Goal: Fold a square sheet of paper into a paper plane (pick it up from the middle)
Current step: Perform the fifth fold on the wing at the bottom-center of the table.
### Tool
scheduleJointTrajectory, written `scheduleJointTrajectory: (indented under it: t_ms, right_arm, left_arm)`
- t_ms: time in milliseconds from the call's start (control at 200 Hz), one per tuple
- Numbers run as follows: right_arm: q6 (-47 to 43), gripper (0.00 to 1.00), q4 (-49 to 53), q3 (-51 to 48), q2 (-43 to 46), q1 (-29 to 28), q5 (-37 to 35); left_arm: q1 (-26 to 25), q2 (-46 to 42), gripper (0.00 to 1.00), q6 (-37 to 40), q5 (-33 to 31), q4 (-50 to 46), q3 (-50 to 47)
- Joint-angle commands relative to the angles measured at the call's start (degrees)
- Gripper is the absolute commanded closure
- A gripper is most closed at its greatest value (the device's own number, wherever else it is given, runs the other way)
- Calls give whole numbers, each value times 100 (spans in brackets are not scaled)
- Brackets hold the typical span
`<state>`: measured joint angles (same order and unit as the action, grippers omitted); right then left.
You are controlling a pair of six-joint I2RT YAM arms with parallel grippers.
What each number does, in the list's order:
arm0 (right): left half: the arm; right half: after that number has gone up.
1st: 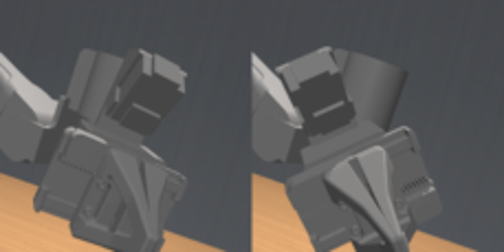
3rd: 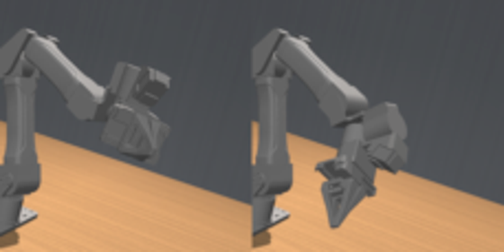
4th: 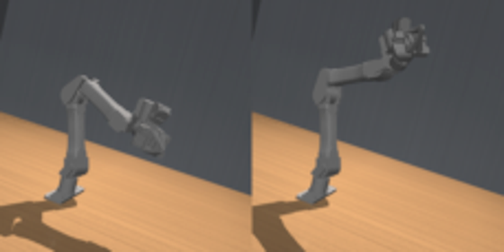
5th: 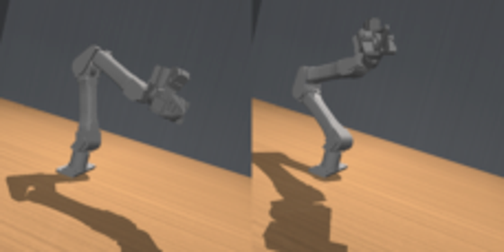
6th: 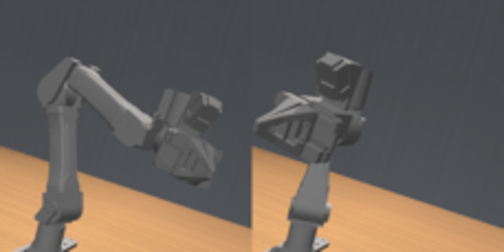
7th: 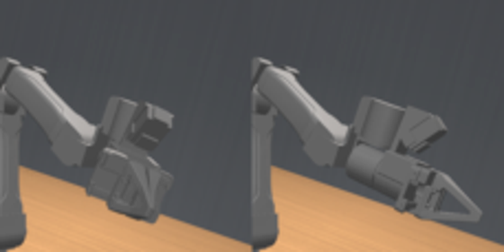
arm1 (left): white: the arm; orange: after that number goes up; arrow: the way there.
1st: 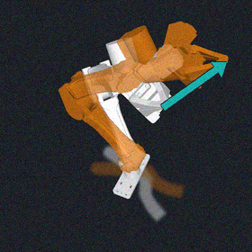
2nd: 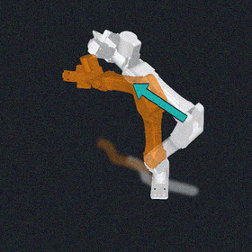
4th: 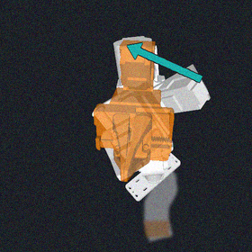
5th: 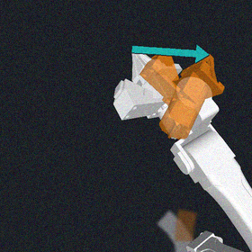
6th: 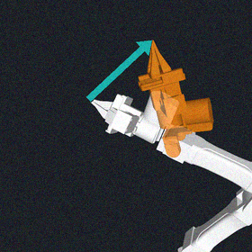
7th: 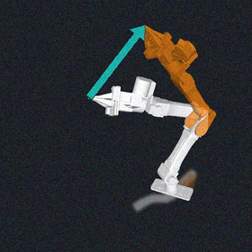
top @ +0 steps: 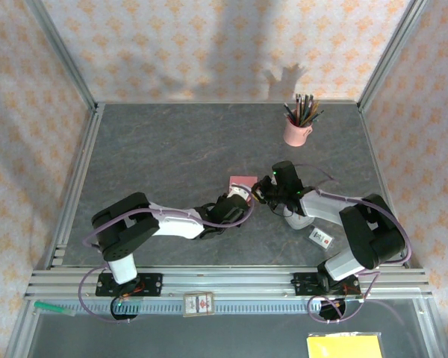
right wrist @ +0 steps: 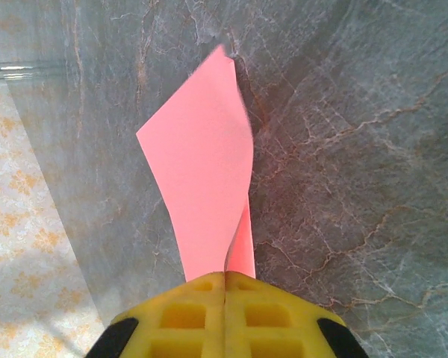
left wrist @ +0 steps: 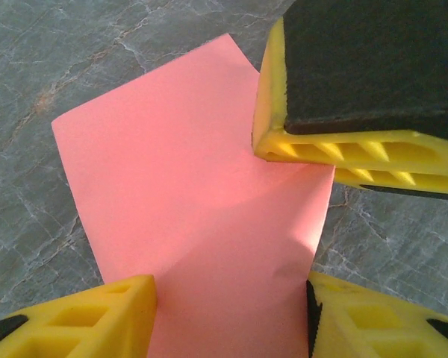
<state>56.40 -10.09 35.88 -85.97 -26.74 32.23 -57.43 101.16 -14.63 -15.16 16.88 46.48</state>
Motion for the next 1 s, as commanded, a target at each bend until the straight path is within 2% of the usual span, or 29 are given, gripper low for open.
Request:
scheduleJointTrajectory:
  t_ms: [0,390,846,996]
  right_arm:
    - [73,100,-151,-47,-27,-33,38]
    - [81,99,-201,-48,-128,-33,63]
    - [81,99,-250,-73,-218,-42,95]
    - [64,95,-244,-43,-223,-37,89]
  left_arm:
    - [-59,123,47,164,-270,-97,151]
    - [-128,17,57,253,-319,-70,184]
    - [-131,61,75,199,-165,-80,218]
    - [-129,79,78,156,-111,-19,141]
